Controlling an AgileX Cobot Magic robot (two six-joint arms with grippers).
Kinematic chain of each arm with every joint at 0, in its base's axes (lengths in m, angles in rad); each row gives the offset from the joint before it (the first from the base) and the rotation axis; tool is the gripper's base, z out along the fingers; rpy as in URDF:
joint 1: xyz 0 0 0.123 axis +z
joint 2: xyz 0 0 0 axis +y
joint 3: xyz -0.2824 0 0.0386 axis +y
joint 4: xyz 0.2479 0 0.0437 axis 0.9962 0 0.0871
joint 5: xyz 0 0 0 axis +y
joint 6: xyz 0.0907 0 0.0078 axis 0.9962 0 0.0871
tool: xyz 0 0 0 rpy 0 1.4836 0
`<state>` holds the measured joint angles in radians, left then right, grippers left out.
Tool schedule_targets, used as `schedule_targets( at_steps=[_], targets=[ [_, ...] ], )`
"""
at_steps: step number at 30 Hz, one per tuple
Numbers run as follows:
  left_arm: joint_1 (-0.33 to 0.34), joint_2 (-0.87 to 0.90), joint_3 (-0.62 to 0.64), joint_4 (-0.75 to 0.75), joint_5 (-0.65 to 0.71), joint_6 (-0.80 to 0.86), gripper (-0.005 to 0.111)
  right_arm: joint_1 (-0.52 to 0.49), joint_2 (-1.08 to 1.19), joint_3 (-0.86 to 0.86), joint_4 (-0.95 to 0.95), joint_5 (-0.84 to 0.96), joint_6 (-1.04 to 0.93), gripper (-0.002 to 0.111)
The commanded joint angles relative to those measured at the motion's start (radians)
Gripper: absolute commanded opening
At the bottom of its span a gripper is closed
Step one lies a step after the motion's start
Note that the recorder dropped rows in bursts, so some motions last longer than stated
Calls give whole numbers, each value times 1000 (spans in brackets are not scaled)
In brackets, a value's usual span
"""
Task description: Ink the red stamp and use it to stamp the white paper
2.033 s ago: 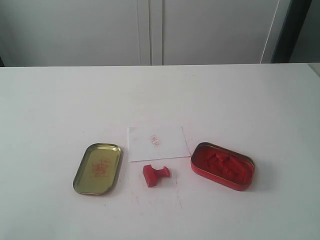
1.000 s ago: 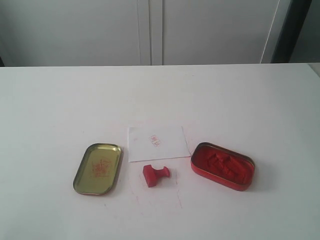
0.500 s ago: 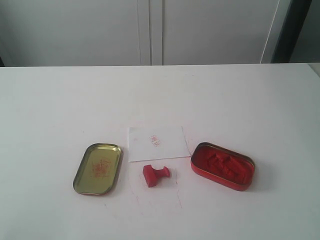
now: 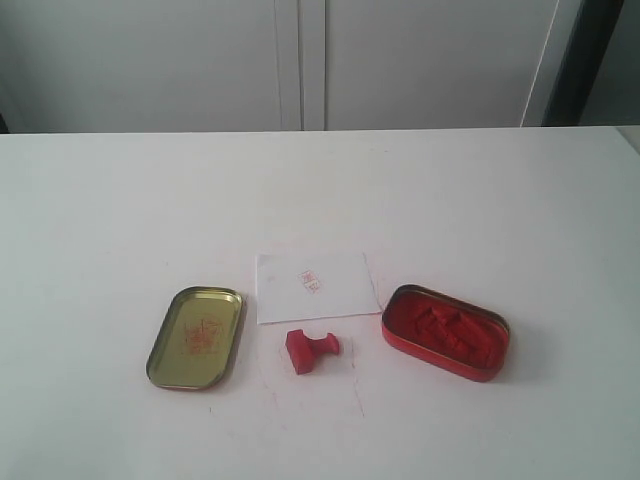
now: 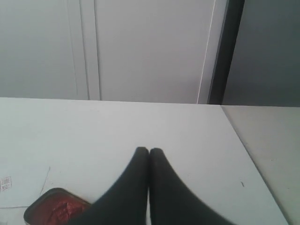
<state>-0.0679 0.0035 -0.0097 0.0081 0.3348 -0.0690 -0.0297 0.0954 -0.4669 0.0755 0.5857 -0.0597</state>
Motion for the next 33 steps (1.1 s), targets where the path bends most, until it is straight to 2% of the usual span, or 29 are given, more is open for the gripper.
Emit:
schedule_targets(
  at_steps=[1,13,26,33],
  targets=[
    [1,-3,10,0,16,-2,0,0,-24,4,1,-13,7,0],
    [1,-3,10,0,16,-2,0,0,-76,140,1,-39,7,0],
    [1,-3,10,0,16,-2,0,0,-95,145,1,-43,7,0],
    [1,-3,10,0,16,-2,0,73,-95,161,-1,-62,7,0]
  ],
)
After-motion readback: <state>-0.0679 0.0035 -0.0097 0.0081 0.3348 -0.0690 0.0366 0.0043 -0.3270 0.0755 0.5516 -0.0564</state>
